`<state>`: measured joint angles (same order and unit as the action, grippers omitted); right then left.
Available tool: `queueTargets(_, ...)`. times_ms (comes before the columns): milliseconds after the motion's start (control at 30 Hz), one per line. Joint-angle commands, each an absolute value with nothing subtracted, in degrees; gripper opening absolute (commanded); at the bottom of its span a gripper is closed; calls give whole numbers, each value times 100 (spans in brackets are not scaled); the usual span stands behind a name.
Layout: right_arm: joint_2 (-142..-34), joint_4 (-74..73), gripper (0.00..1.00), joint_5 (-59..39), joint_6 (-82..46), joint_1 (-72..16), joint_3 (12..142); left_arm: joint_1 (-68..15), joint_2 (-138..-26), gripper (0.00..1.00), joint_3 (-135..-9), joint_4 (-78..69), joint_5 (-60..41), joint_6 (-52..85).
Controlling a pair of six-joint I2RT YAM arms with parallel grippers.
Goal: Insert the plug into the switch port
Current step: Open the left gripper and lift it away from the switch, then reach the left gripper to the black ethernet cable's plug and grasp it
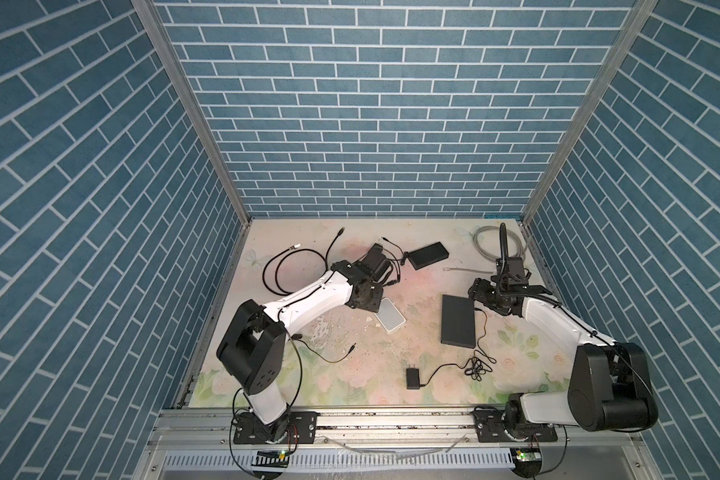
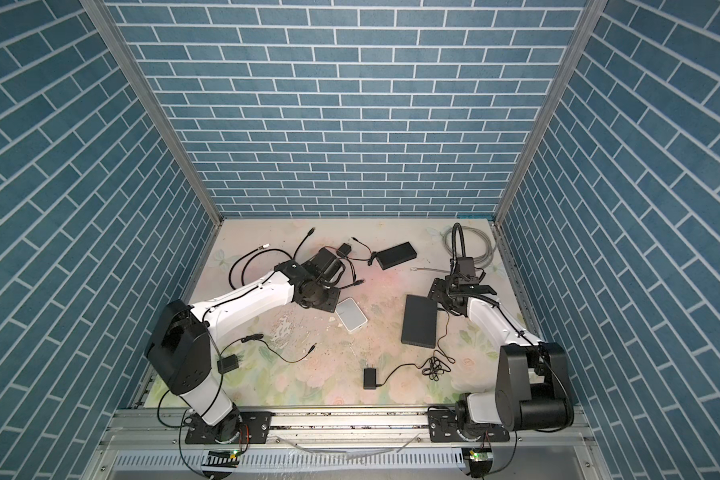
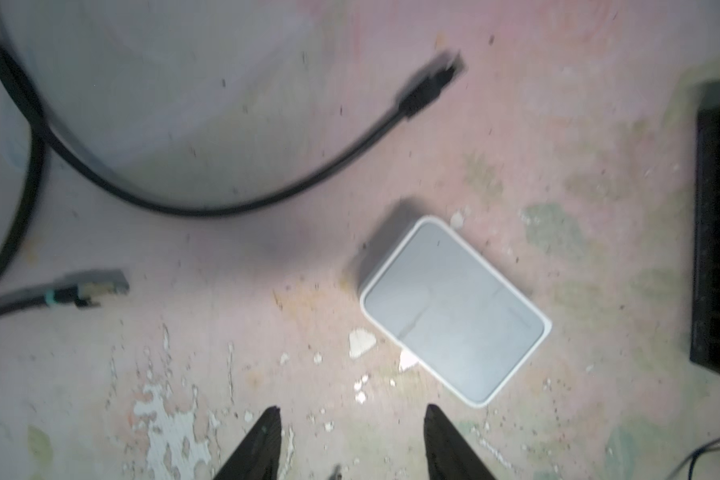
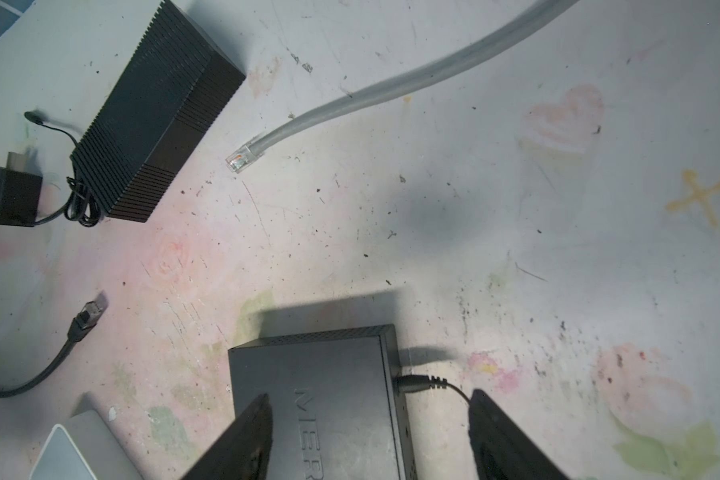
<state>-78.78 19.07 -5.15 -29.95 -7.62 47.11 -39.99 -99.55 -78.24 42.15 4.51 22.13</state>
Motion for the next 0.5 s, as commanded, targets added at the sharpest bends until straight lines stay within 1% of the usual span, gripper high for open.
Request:
queueTargets(0, -7952, 1995, 74, -676, -2900, -787, 4931, -3873, -10503, 57, -8390, 3856, 785, 1624)
queueTargets(100, -7952, 2075, 73, -724, -2892, -789, 4944, -3701, -11172, 56, -9191, 3901, 359, 863)
queueTargets(200, -7879, 2220, 74, -721, -2858, -781, 4948, -3537, -11796, 54, -9880, 4139, -26, 391)
queueTargets(400, -7770, 2464, 74, -661, -2820, -779, 4976, -3507, -12554, 54, -10640, 4574, -895, -481)
queueTargets(467, -7739, 2513, 74, -646, -2837, -777, 4975, -3507, -12683, 54, -10668, 4649, -969, -755)
